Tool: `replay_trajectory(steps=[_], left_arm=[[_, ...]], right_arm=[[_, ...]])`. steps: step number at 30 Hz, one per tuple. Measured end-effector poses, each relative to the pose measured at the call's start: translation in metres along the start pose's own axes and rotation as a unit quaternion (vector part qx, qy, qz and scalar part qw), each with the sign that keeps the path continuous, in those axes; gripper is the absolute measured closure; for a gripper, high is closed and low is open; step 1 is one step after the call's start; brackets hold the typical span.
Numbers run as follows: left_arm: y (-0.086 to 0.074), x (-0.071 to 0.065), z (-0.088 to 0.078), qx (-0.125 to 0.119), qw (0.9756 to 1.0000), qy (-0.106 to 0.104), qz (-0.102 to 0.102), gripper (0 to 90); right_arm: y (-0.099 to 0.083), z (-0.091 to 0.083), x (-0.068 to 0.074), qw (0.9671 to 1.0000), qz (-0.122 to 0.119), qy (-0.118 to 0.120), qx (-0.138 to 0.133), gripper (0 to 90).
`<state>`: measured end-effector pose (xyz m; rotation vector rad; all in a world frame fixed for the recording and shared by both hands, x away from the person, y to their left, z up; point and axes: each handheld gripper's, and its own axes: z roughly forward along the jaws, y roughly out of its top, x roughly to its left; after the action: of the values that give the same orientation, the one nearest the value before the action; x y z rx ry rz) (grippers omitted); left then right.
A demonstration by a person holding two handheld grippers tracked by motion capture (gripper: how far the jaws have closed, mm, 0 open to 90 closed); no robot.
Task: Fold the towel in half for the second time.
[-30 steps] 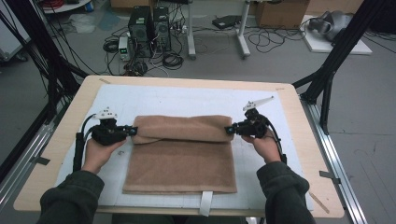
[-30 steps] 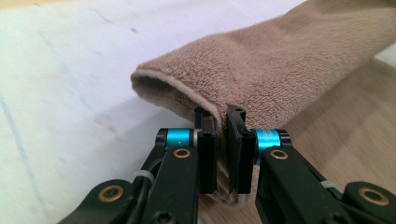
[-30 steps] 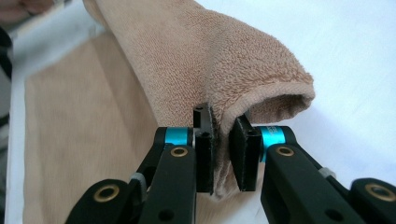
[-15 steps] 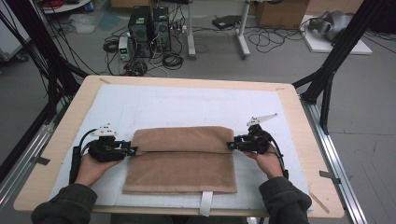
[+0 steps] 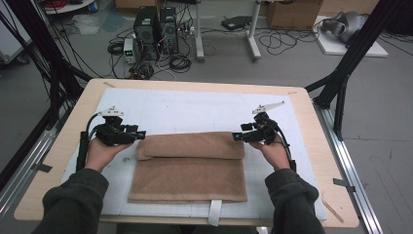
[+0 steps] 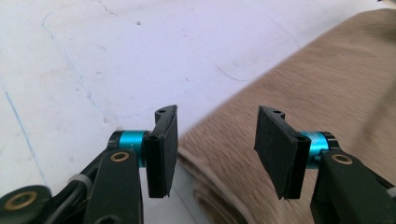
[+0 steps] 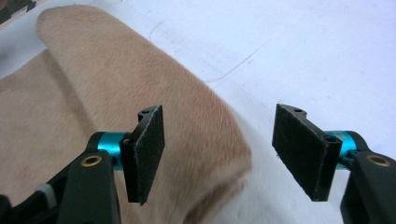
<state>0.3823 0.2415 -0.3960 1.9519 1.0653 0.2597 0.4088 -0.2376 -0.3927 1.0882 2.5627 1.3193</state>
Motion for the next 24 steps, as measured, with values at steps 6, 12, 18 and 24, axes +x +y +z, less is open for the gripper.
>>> replay_trajectory(steps=[6, 12, 18, 24], left_arm=[[-0.009, 0.008, 0.034, 0.068, 0.9976, -0.001, -0.012, 40.1], [-0.010, 0.003, 0.028, 0.055, 0.9972, -0.050, -0.011, 83.6], [-0.007, -0.012, -0.010, -0.016, 0.9985, -0.051, 0.011, 85.0], [-0.034, -0.044, -0.052, -0.049, 0.9948, -0.070, 0.055, 85.0]], right_arm=[[-0.006, 0.026, -0.007, 0.9984, 0.009, 0.024, 0.051, 41.2], [-0.013, 0.026, 0.001, 0.9956, -0.009, 0.077, 0.053, 73.3], [-0.009, 0.000, 0.021, 0.9965, -0.046, 0.068, 0.015, 73.8], [-0.017, -0.031, 0.054, 0.9921, -0.095, 0.082, -0.009, 71.2]])
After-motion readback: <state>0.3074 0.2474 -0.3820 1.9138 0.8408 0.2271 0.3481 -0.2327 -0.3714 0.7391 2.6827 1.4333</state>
